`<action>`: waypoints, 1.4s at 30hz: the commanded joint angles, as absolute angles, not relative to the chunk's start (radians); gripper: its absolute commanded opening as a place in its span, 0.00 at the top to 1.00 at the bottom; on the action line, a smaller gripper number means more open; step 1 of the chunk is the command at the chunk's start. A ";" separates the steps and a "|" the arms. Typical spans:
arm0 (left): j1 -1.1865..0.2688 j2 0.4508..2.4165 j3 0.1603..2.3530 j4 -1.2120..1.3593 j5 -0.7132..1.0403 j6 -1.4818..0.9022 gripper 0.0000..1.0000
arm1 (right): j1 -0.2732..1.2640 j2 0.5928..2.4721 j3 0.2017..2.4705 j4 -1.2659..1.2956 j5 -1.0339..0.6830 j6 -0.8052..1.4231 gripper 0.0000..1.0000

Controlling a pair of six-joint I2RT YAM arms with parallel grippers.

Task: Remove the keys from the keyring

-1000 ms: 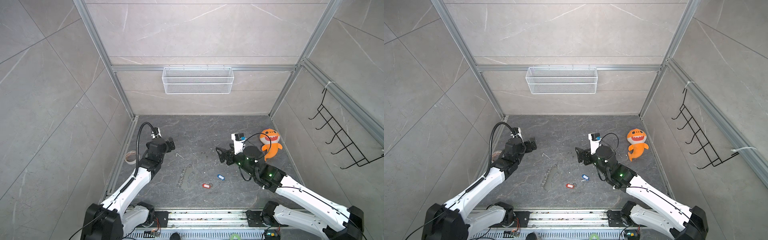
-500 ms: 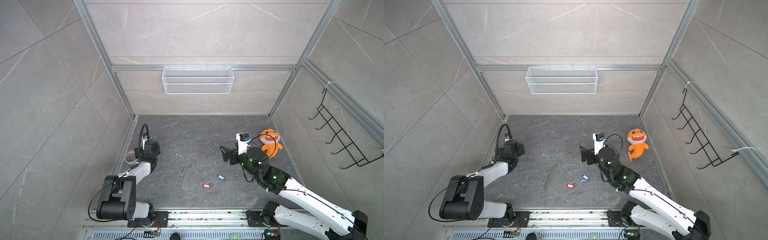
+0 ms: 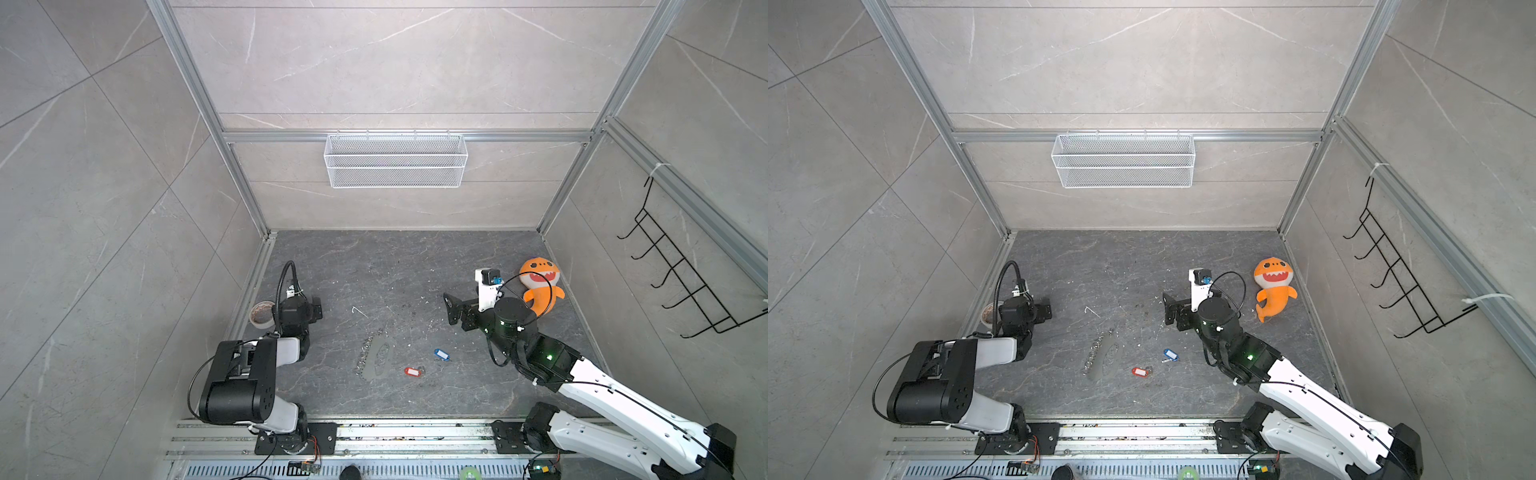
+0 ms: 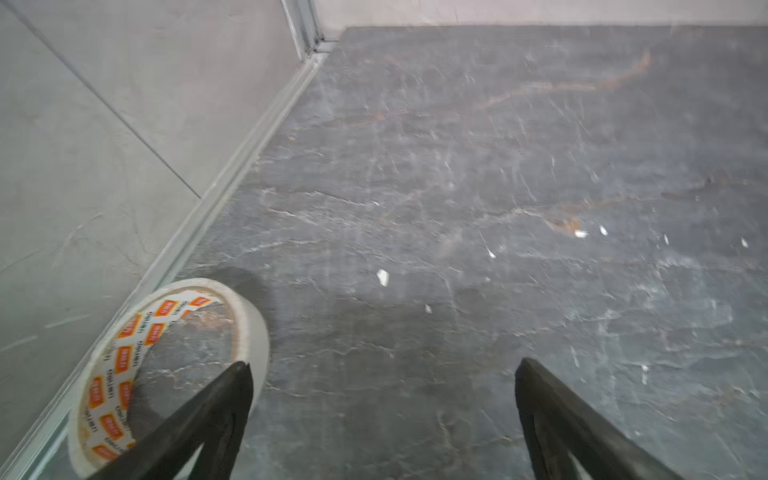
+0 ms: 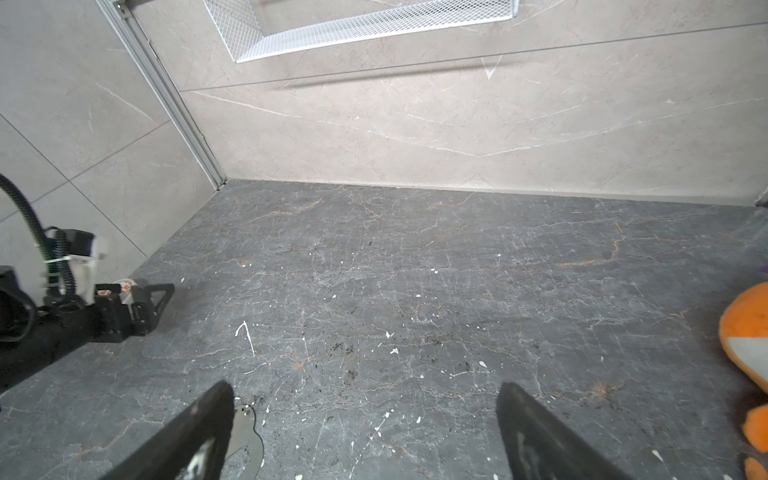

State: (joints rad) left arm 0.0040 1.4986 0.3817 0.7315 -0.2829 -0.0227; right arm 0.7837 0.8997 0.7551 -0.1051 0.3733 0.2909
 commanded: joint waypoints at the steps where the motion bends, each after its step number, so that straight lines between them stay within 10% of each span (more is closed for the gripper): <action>1: 0.029 1.488 0.371 0.797 -0.165 -0.035 0.00 | 0.779 0.911 0.761 -0.113 0.350 0.252 0.00; 16: 0.030 1.503 0.357 0.858 -0.171 -0.026 0.00 | 0.556 1.034 0.733 -0.018 0.584 0.211 0.00; 25: 0.030 1.503 0.357 0.858 -0.170 -0.027 0.00 | 0.183 1.156 0.463 0.405 0.328 0.061 0.00; 42: 0.030 1.503 0.357 0.858 -0.169 -0.026 0.00 | 0.093 1.510 0.361 0.861 0.097 0.011 0.00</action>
State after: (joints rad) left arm 0.0269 1.5097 0.3492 0.7952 -0.1757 -0.0231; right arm 0.0948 1.5017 0.3752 0.7818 0.1398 0.0387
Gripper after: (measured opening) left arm 0.999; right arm 0.996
